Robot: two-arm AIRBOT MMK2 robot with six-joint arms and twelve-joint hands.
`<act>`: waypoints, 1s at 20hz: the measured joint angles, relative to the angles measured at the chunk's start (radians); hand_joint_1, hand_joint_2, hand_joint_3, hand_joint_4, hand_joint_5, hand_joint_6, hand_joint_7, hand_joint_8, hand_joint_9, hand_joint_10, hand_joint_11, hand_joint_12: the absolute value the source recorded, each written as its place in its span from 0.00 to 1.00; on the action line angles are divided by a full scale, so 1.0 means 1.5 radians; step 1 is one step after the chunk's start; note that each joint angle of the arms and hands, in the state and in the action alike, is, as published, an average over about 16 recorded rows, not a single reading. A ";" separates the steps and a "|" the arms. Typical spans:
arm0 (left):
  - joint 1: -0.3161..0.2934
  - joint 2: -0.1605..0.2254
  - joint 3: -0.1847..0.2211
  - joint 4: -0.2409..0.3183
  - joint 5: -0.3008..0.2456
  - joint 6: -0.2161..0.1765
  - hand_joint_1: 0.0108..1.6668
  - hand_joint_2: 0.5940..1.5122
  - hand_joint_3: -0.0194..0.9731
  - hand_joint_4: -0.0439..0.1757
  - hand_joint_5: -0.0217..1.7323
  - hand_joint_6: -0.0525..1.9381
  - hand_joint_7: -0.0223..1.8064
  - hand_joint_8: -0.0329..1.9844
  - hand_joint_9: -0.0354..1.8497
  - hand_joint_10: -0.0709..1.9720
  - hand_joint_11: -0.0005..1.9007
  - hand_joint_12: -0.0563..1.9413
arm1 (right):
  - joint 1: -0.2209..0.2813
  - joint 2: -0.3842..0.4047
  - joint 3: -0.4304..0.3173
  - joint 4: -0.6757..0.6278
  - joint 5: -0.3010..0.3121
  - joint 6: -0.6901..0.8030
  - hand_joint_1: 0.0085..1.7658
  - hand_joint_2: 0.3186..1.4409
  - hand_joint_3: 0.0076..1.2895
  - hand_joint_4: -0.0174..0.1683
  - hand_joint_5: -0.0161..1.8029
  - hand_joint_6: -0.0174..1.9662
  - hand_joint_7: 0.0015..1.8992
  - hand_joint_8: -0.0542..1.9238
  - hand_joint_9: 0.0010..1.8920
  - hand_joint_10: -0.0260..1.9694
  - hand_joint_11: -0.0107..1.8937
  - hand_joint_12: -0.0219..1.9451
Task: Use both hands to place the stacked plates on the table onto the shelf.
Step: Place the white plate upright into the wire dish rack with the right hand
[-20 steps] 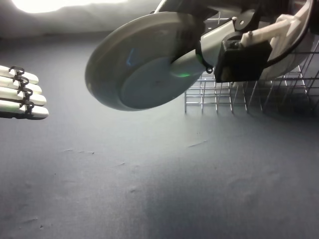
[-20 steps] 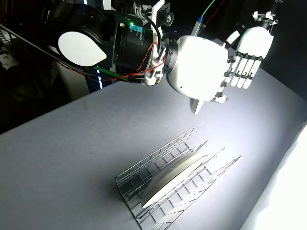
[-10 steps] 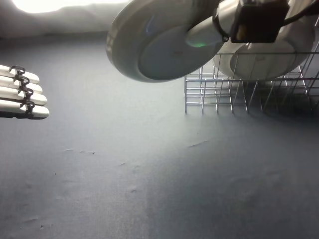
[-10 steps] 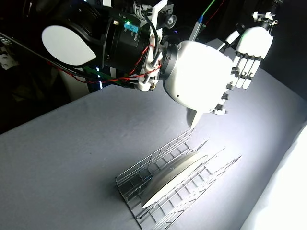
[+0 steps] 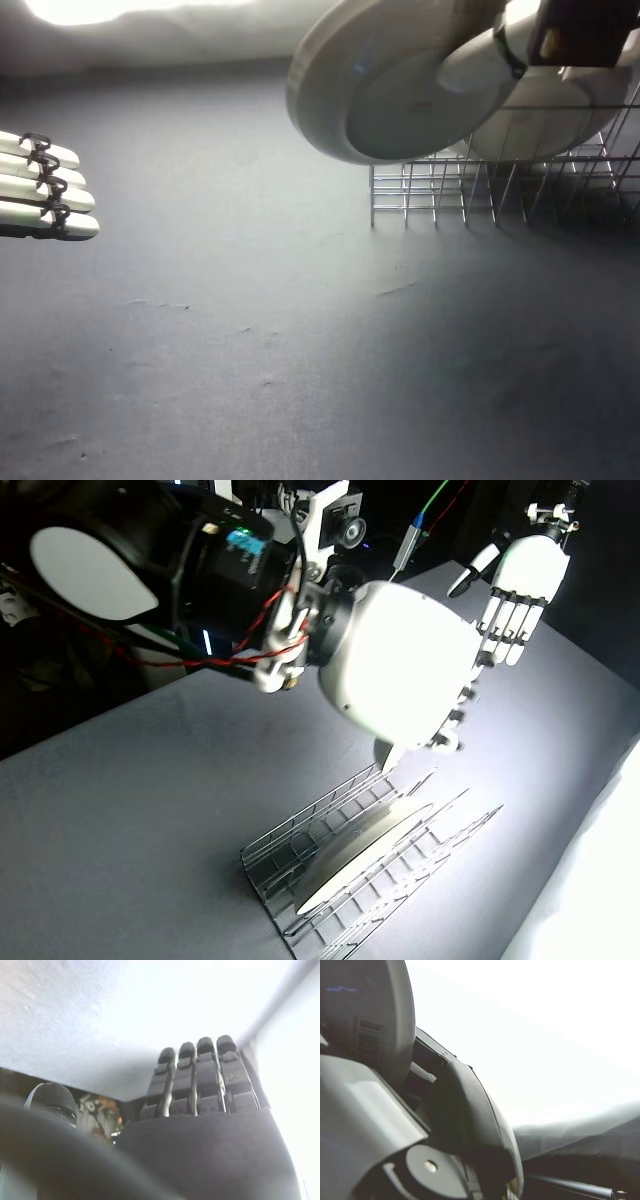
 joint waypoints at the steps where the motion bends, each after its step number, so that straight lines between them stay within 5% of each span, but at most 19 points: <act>1: -0.001 0.000 0.000 0.001 0.000 -0.001 0.00 0.58 0.02 0.22 0.02 0.03 0.02 0.02 0.03 0.04 0.01 0.03 | 0.000 0.005 0.000 -0.002 -0.004 0.000 0.76 0.61 0.01 0.10 0.54 0.45 0.56 0.37 0.50 0.45 0.36 0.56; 13: -0.011 -0.002 -0.002 0.014 -0.004 -0.009 0.00 0.58 0.02 0.22 0.02 0.03 0.02 0.02 0.03 0.04 0.01 0.03 | -0.029 0.051 0.001 -0.061 -0.011 0.001 0.76 0.61 0.01 0.17 0.55 0.43 0.56 0.38 0.55 0.26 0.36 0.56; 20: -0.019 -0.005 -0.006 0.019 -0.005 -0.014 0.00 0.58 0.02 0.22 0.02 0.03 0.02 0.02 0.03 0.04 0.01 0.03 | -0.066 0.063 -0.001 -0.113 0.014 0.002 0.75 0.61 0.01 0.16 0.55 0.43 0.56 0.38 0.56 0.27 0.37 0.56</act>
